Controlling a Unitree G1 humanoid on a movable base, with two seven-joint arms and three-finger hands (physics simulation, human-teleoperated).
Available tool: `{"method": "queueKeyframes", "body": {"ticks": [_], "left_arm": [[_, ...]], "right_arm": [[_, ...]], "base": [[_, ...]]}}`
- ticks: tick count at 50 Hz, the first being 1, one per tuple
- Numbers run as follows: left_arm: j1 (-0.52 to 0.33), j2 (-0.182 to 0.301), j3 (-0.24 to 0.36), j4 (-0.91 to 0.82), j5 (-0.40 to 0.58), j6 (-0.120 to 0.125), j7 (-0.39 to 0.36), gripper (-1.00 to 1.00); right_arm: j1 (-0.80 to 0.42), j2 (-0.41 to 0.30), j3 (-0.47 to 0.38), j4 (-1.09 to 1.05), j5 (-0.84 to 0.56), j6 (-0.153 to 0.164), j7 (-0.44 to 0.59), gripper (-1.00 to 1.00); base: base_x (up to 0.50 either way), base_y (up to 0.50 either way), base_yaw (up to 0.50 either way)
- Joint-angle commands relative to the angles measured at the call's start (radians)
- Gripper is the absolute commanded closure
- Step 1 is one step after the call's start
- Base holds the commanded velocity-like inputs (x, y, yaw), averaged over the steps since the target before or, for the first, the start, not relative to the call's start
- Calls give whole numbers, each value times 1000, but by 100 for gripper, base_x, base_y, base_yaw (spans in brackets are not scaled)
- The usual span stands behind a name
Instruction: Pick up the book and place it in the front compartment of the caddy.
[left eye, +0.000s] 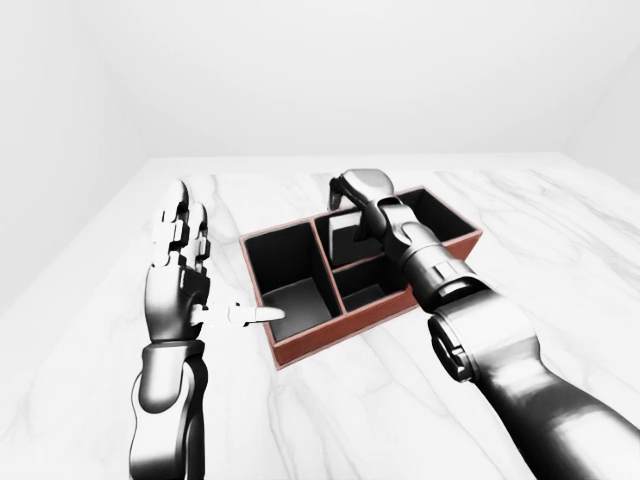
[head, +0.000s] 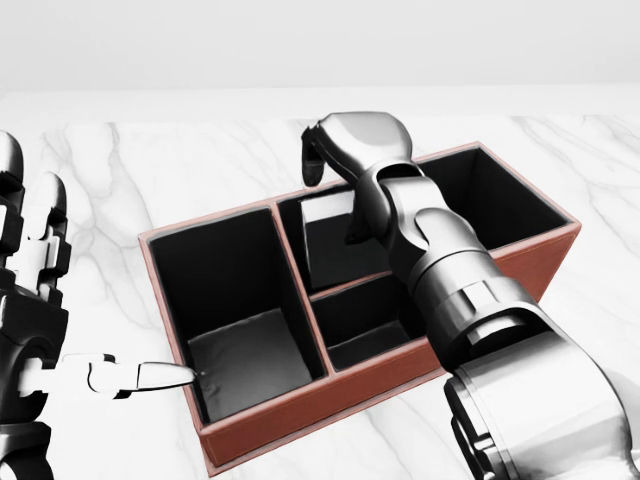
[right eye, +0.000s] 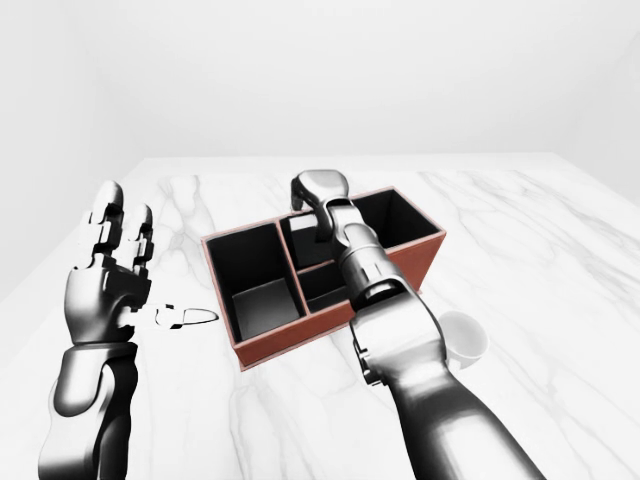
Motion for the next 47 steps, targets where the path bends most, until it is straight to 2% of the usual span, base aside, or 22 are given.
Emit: {"method": "queueKeyframes", "body": {"ticks": [1,36,47], "left_arm": [[-1,0,1,2,-1,0,0,-100],[3,-1,-2,-7,-2,0,0,-100],[4,-2,-4,-5,-1,0,0,-100]], "right_arm": [[-1,0,-6,-8,-13,0,-18,-100],[25,-6,-11,1,-25,0,-18,-100],[8,-26,-31,-17,23,0,3,-100]], "base": [[0,0,0],[0,0,0],[0,0,0]]}}
